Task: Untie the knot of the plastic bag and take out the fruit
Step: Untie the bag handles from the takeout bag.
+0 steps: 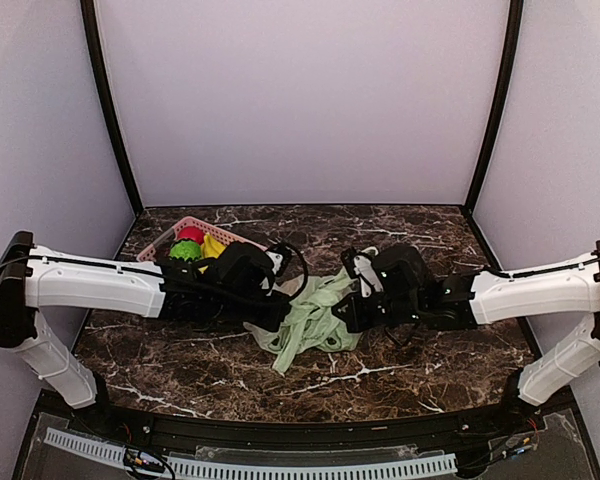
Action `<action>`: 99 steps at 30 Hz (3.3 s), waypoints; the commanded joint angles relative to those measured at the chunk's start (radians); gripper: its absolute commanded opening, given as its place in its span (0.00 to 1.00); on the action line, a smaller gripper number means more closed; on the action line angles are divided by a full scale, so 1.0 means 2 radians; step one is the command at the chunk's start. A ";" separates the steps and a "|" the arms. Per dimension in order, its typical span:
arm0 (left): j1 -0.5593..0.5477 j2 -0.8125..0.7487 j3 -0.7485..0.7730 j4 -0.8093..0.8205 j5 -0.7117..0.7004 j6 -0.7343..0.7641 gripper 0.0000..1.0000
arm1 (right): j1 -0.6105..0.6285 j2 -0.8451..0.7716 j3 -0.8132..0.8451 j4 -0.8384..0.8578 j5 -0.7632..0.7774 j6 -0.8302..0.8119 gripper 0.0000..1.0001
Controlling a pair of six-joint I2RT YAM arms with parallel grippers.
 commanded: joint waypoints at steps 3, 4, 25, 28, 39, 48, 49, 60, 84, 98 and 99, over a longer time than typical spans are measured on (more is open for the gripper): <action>0.008 -0.022 -0.022 -0.031 -0.024 -0.021 0.01 | -0.006 0.005 -0.010 0.005 0.001 0.008 0.00; 0.008 -0.023 -0.022 -0.029 -0.022 -0.019 0.01 | -0.006 0.004 -0.009 0.005 0.000 0.008 0.00; 0.008 -0.023 0.009 -0.006 0.039 0.031 0.01 | -0.009 -0.024 0.103 -0.100 -0.053 -0.053 0.66; 0.008 -0.023 0.009 -0.006 0.039 0.030 0.01 | -0.015 -0.003 0.116 -0.116 -0.058 -0.057 0.66; 0.007 -0.025 0.007 -0.006 0.040 0.027 0.01 | -0.041 0.036 0.137 -0.136 -0.095 -0.075 0.68; 0.008 -0.024 0.007 -0.005 0.040 0.027 0.01 | -0.034 0.055 0.145 -0.142 -0.116 -0.086 0.63; 0.008 -0.024 0.007 -0.005 0.040 0.027 0.01 | -0.032 0.057 0.147 -0.142 -0.116 -0.087 0.63; 0.008 -0.024 0.008 -0.004 0.038 0.026 0.01 | 0.008 0.093 0.186 -0.171 -0.052 -0.096 0.58; 0.007 -0.033 0.005 -0.009 0.025 0.023 0.01 | 0.014 0.104 0.181 -0.182 0.000 -0.077 0.04; 0.009 -0.038 0.022 -0.018 0.008 0.013 0.01 | 0.009 0.056 0.160 -0.169 0.032 -0.061 0.00; 0.009 -0.043 0.022 -0.018 0.005 0.013 0.01 | 0.009 0.049 0.159 -0.169 0.036 -0.061 0.00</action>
